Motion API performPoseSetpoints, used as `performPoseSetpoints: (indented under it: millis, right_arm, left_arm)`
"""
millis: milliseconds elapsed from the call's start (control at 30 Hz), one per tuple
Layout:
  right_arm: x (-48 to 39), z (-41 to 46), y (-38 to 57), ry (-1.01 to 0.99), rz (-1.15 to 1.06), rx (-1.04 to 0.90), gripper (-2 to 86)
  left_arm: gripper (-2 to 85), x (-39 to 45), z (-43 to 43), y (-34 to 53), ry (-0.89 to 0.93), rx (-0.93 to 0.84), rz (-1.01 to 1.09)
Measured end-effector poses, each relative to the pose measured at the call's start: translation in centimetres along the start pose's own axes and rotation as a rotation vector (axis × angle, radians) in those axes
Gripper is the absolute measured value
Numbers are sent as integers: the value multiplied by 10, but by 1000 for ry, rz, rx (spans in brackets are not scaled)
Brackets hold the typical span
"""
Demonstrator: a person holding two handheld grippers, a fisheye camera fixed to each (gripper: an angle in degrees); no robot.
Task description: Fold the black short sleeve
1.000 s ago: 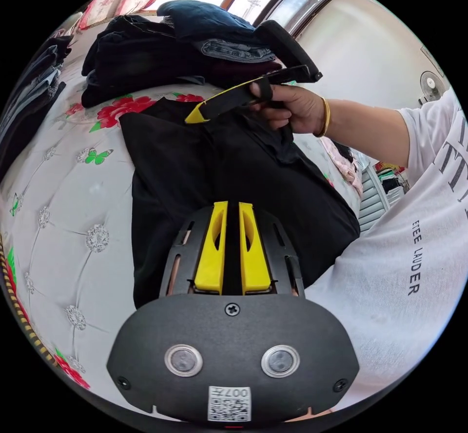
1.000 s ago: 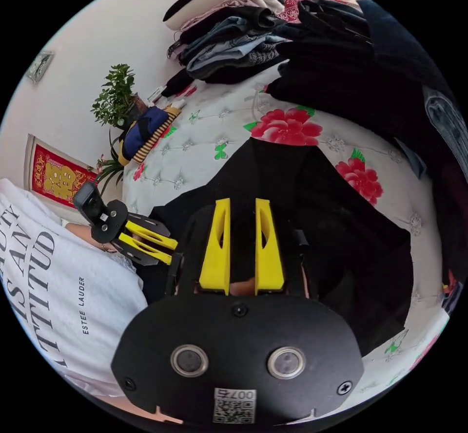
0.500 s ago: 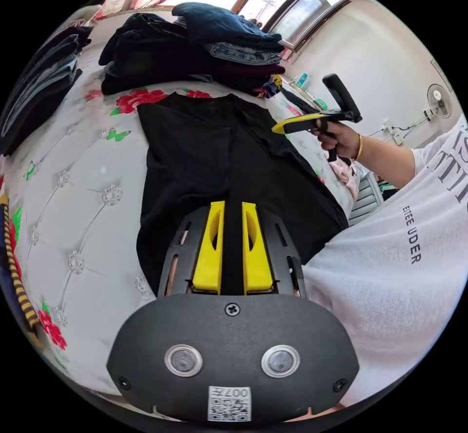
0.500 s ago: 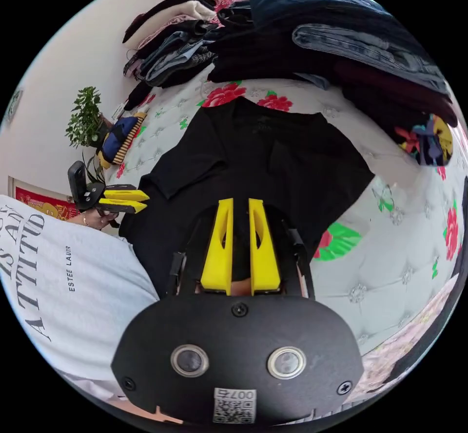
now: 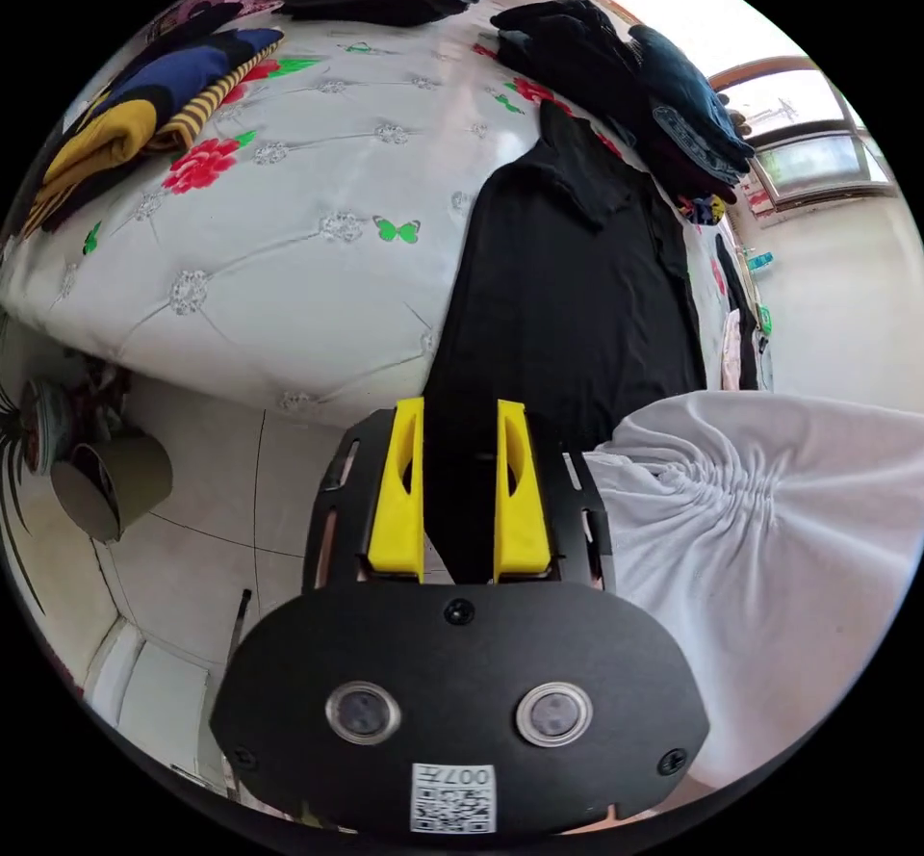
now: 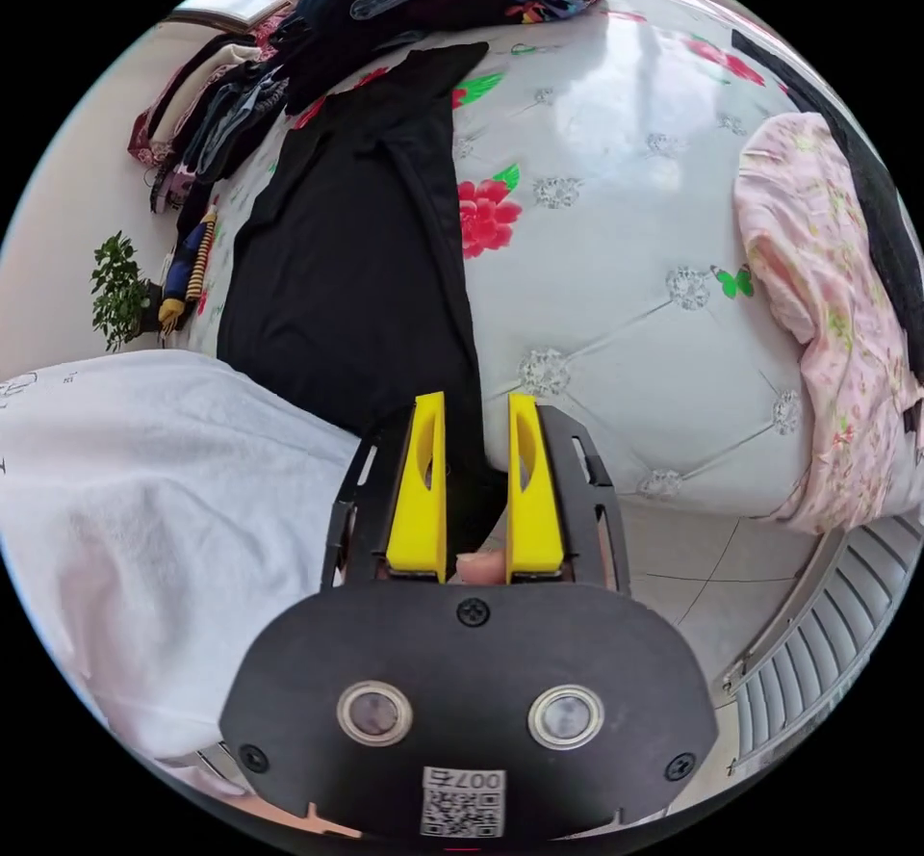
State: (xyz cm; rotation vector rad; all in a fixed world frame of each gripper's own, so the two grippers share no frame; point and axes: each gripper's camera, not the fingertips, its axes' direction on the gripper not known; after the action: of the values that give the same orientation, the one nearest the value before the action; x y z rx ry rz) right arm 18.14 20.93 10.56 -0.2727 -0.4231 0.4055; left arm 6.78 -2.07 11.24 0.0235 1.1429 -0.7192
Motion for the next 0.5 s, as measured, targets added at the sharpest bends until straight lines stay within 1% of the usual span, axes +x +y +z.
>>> performPoseSetpoints:
  millis: [100, 233, 300, 367, 433, 467, 500]
  right_arm:
    - [-16, 1, 26, 34, -2, -60, 82]
    - [-37, 6, 39, 2, 27, -141, 68]
    - [-48, 2, 41, 77, 29, -169, 53]
    - [-62, -5, 47, 92, -8, -216, 35]
    - [-70, -10, 54, 79, -33, -249, 21]
    - [-77, -15, 60, 25, -74, -259, 11]
    - [-80, -18, 63, -16, -87, -261, 9]
  left_arm:
    - [122, -5, 13, 15, 7, -66, -4]
    - [125, -4, 33, 10, -48, -136, 43]
    - [119, -1, 42, 0, -92, -174, 75]
    - [86, 3, 56, -13, -135, -298, 123]
    - [38, 4, 60, -16, -177, -372, 168]
    - [8, 4, 59, -15, -163, -408, 213]
    - [5, 4, 57, -15, -152, -422, 238]
